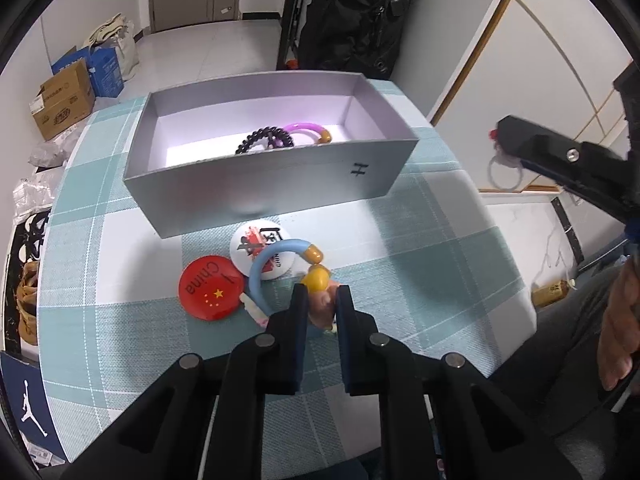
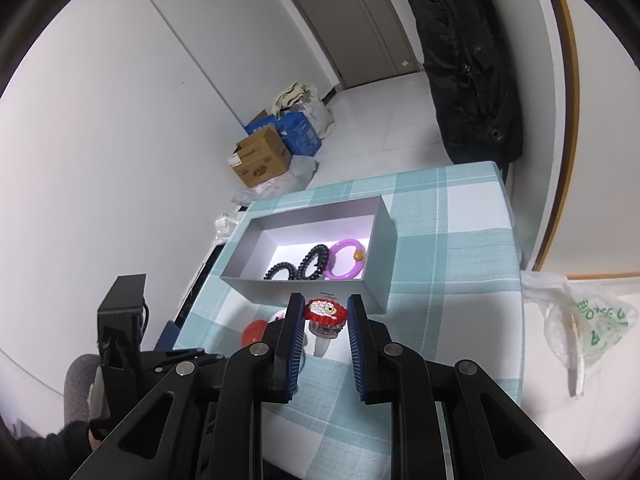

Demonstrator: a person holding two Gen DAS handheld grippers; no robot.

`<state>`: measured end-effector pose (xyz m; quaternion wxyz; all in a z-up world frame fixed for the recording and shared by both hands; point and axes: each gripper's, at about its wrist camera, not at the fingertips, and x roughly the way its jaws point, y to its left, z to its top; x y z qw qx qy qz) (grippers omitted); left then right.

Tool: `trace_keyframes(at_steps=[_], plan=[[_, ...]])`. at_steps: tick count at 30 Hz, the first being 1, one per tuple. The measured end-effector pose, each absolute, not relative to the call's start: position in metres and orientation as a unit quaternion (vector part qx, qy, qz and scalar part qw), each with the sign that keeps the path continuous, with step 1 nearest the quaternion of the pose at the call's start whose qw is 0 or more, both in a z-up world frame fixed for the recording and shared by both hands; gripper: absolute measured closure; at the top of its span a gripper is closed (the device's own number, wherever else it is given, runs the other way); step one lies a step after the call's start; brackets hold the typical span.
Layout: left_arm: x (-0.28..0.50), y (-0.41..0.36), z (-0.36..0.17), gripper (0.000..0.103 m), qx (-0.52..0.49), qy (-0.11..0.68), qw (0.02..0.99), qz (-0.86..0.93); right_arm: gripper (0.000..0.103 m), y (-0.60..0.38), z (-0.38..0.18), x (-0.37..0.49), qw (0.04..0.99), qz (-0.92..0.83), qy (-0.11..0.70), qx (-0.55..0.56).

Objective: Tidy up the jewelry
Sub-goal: 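Grasp the blue ring doll with the left tool while the right lifts the figure charm, then carry doll and figure charm into the grey box while both tools lower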

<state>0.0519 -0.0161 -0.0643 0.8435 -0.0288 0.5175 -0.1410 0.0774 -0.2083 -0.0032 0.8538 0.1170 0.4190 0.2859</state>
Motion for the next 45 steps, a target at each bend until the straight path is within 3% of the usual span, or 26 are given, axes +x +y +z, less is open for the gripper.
trace_keyframes(at_steps=[19,45], plan=[[0.049,-0.016,-0.048,0.094,-0.028,0.485,0.863,-0.142,0.082,-0.202,-0.004,0.078,0.852,0.29,0.42,0.118],[0.078,0.027,-0.011,0.094,-0.132,0.414,0.891,-0.132,0.082,-0.172,0.003,0.109,0.844,0.312,0.408,0.154]])
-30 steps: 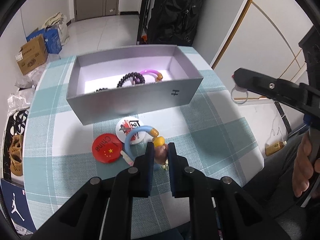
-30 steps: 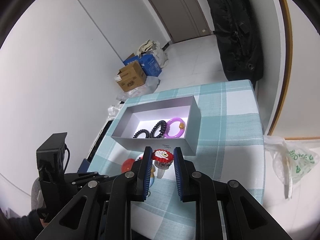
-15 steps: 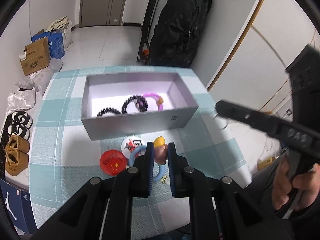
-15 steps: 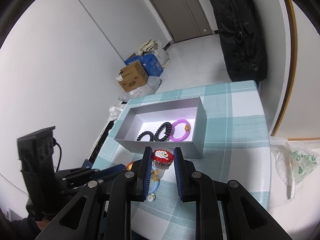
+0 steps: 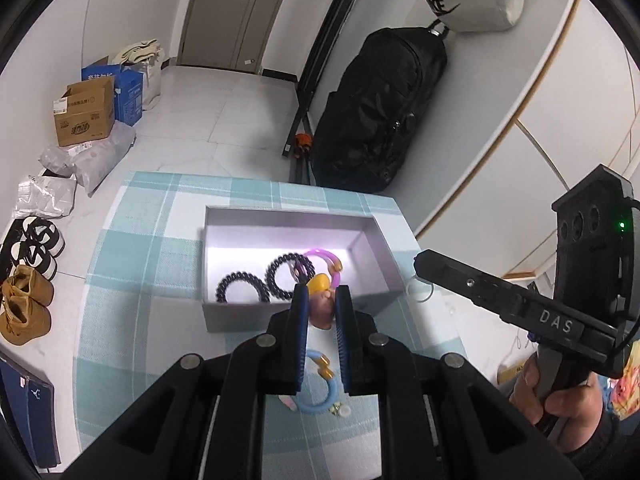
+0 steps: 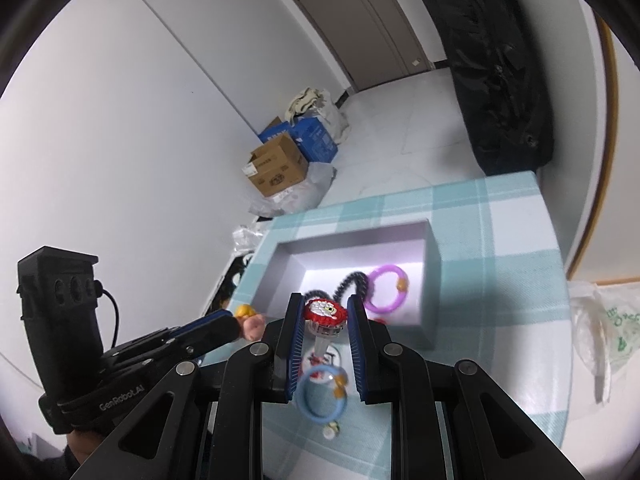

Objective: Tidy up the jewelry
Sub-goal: 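Carry doll and figure charm into the grey box while both tools lower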

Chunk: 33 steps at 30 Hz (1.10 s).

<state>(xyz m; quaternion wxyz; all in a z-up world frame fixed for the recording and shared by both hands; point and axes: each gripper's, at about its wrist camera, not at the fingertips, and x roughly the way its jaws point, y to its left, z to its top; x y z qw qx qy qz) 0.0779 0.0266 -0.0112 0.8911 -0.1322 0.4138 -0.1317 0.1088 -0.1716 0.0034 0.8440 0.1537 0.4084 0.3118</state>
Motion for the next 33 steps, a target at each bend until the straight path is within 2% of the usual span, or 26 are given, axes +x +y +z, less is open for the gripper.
trace_keyframes(at_steps=[18,33], plan=[[0.121,0.032,-0.018,0.095,-0.156,0.429,0.879,-0.136,0.082,-0.152,-0.005,0.152,0.837,0.322,0.414,0.158],[0.146,0.037,-0.041,0.095,-0.163,0.469,0.859,-0.122,0.082,-0.15,-0.03,0.177,0.82,0.307,0.452,0.168]])
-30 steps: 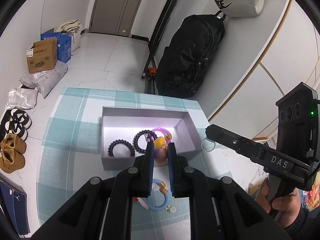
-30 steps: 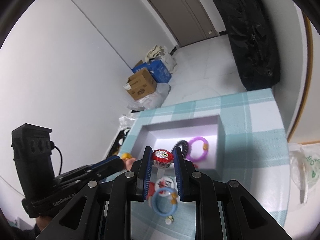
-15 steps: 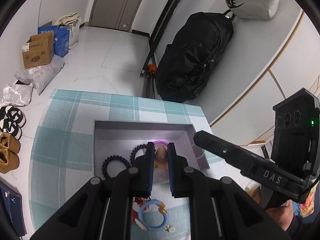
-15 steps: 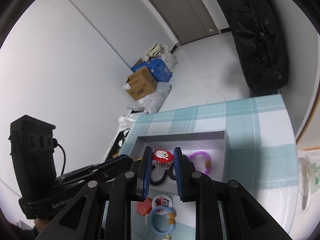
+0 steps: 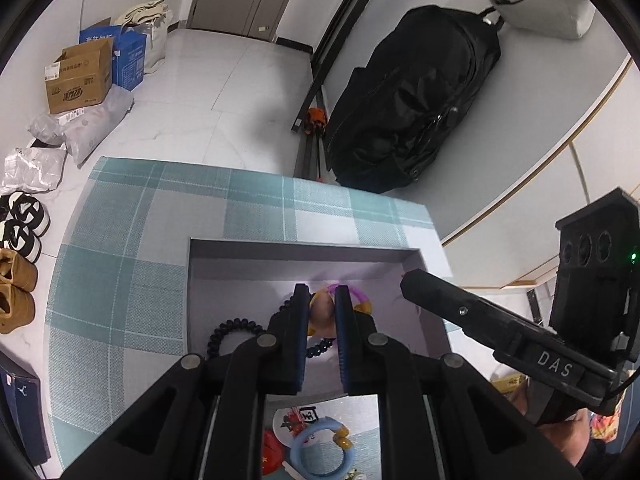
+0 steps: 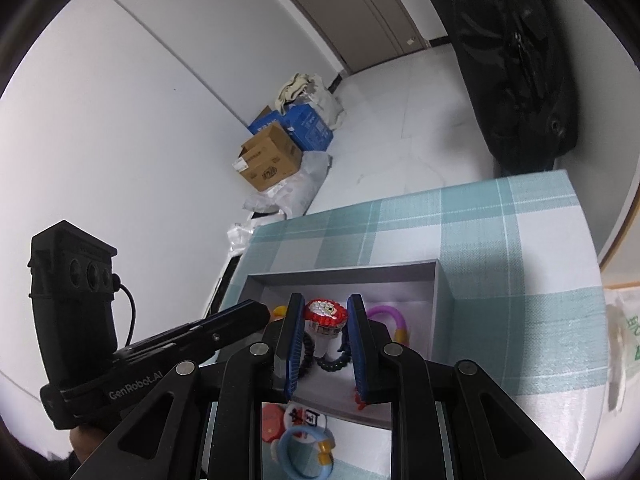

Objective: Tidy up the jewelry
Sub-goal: 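Carry doll and figure charm into the grey box while both tools lower, then open both tools in the box and lift them back out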

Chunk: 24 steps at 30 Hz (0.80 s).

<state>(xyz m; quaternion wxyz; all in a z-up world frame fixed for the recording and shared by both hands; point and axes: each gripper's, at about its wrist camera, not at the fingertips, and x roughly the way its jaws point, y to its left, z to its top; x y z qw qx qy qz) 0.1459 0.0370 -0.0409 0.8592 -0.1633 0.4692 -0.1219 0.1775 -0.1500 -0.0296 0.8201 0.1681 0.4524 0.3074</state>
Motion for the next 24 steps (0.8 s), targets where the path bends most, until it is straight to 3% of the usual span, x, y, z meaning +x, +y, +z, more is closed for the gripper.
trace_keyframes(at_steps=[11,12,14,15,18,24], plan=[[0.15,0.032,-0.049,0.094,-0.165,0.485,0.85,-0.124,0.077,-0.152,-0.032,0.178,0.823,0.293,0.456,0.169],[0.151,0.034,-0.05,0.092,-0.175,0.49,0.845,-0.121,0.075,-0.154,-0.032,0.177,0.825,0.291,0.454,0.17],[0.151,0.04,-0.05,0.085,-0.196,0.492,0.839,-0.121,0.052,-0.16,-0.029,0.176,0.83,0.283,0.447,0.178],[0.15,0.042,-0.05,0.081,-0.208,0.49,0.838,-0.125,0.047,-0.162,-0.028,0.176,0.831,0.281,0.445,0.182],[0.147,0.043,-0.045,0.067,-0.209,0.48,0.843,-0.122,0.043,-0.171,-0.02,0.173,0.836,0.281,0.429,0.196],[0.14,0.04,-0.037,0.057,-0.188,0.472,0.854,-0.112,0.031,-0.174,-0.008,0.165,0.843,0.288,0.412,0.193]])
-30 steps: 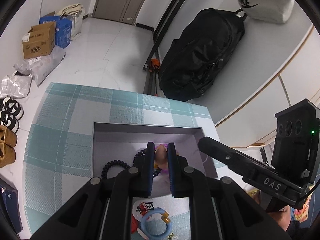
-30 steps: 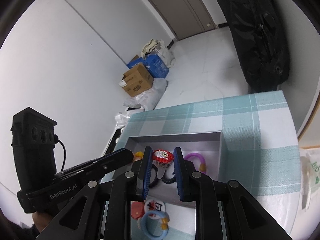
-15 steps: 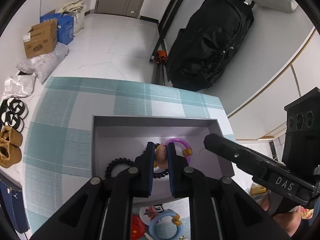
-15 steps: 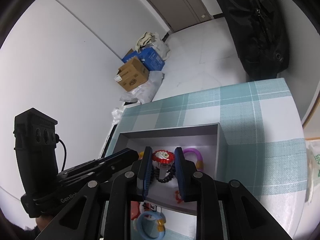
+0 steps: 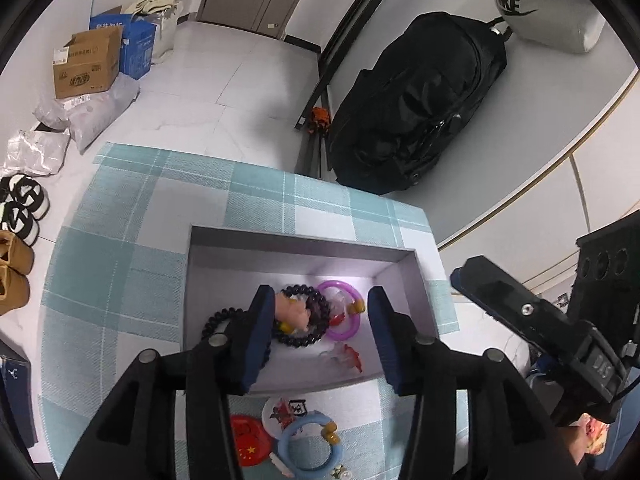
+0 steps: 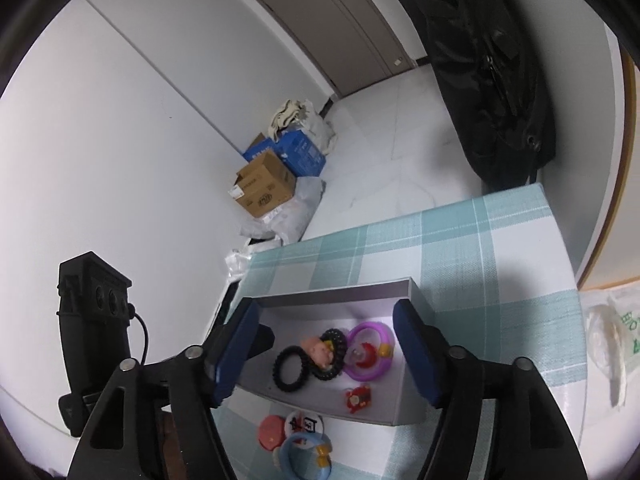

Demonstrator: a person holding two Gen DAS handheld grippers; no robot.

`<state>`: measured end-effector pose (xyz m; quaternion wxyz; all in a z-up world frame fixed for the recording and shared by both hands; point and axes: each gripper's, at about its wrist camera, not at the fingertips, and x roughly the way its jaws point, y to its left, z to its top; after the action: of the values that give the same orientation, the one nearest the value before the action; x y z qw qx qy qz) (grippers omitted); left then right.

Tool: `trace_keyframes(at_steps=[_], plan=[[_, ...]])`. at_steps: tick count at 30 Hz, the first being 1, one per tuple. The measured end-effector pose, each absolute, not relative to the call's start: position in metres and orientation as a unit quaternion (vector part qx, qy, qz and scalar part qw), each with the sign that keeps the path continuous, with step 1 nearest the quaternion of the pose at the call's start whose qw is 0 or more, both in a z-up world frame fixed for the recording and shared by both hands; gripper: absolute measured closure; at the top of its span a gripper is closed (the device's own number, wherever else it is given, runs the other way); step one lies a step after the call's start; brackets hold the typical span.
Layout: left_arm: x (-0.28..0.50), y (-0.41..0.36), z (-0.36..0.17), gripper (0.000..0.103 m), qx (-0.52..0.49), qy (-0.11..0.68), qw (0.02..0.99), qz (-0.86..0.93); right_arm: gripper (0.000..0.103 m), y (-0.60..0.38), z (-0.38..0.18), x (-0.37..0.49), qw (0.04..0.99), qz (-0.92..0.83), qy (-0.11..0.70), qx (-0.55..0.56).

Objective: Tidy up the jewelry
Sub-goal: 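Open both tools in the box and lift them back out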

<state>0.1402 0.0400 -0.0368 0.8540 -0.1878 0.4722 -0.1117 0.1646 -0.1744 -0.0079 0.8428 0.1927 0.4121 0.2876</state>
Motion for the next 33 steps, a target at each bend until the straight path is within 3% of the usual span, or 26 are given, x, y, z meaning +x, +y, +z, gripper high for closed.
trace_keyframes(at_steps=[10,12,14,21,33], plan=[[0.12,0.06,-0.022,0.052,-0.193,0.446,0.87,-0.086,0.016,-0.172,0.0,0.148,0.857,0.284,0.4,0.158],[0.113,0.067,-0.018,0.04,-0.202,0.432,0.875,-0.078,0.015,-0.175,0.0,0.144,0.861,0.278,0.397,0.154],[0.106,0.074,-0.016,0.035,-0.212,0.416,0.881,-0.071,0.013,-0.177,0.001,0.14,0.864,0.275,0.394,0.153],[0.091,0.086,-0.016,0.025,-0.225,0.394,0.89,-0.049,0.009,-0.18,0.009,0.119,0.879,0.273,0.367,0.132],[0.063,0.093,-0.013,0.019,-0.203,0.387,0.899,-0.036,0.0,-0.153,0.009,0.077,0.879,0.315,0.356,0.054]])
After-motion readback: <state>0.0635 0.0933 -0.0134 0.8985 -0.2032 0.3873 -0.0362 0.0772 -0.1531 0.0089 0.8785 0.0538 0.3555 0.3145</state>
